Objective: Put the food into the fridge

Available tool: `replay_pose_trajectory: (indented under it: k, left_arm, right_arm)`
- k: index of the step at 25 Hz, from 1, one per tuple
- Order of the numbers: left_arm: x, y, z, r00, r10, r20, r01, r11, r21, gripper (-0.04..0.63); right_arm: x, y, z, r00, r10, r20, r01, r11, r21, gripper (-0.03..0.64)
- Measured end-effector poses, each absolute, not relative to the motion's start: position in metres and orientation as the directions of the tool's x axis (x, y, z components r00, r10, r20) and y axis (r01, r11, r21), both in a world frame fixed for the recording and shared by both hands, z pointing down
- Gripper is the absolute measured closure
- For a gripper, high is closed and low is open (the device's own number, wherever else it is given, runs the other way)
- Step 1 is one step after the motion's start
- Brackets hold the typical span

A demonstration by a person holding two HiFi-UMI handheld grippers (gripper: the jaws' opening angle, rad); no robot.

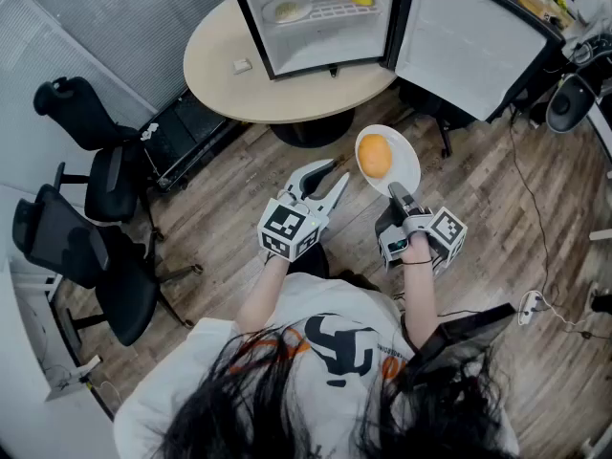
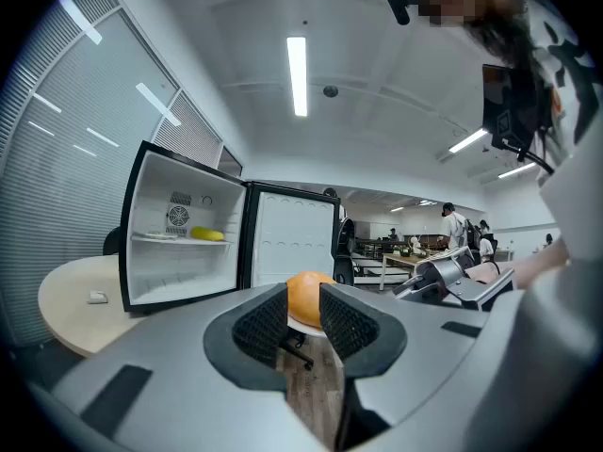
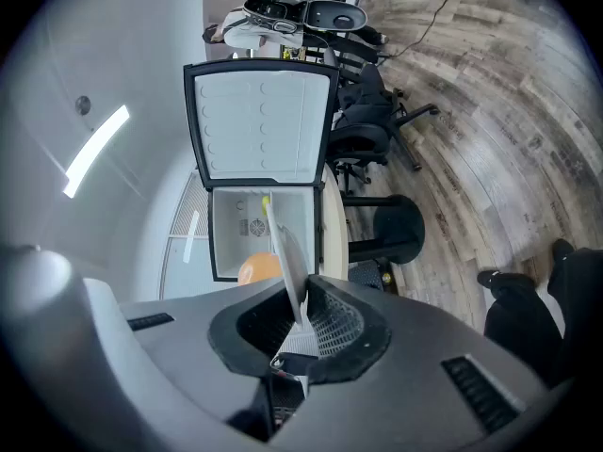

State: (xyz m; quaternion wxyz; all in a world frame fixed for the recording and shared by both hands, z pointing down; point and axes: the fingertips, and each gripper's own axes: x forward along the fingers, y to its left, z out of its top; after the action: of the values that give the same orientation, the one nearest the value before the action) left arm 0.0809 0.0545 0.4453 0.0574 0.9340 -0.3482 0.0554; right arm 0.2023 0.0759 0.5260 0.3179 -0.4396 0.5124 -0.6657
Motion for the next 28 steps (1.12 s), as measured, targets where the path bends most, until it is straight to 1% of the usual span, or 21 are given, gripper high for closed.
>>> replay_pose_trajectory:
  k: [5, 16, 28]
  left_arm:
    - [0.076, 0.052, 0.443, 0.753, -0.642, 0.142, -0.654, -0.754, 0.055, 0.497]
    - [0.067, 0.031, 0.444, 0.745, -0.652, 0.144, -0.664, -0.745, 0.063, 0.497]
    - [0.032, -0.04, 0.448, 0.73, -0.666, 0.154, -0.682, -0.727, 0.083, 0.497]
  right_arm:
    - [0.191, 0.07, 0.522, -0.429, -0.873, 0.234, -0.011, -0.254, -0.967, 0.583]
    - [0.185, 0.048, 0.525, -0.437, -0.866, 0.242, -0.015, -0.262, -0.965, 0.583]
    - [0.15, -0.022, 0.521, -0.462, -0.852, 0.247, -0.028, -0.264, -0.964, 0.583]
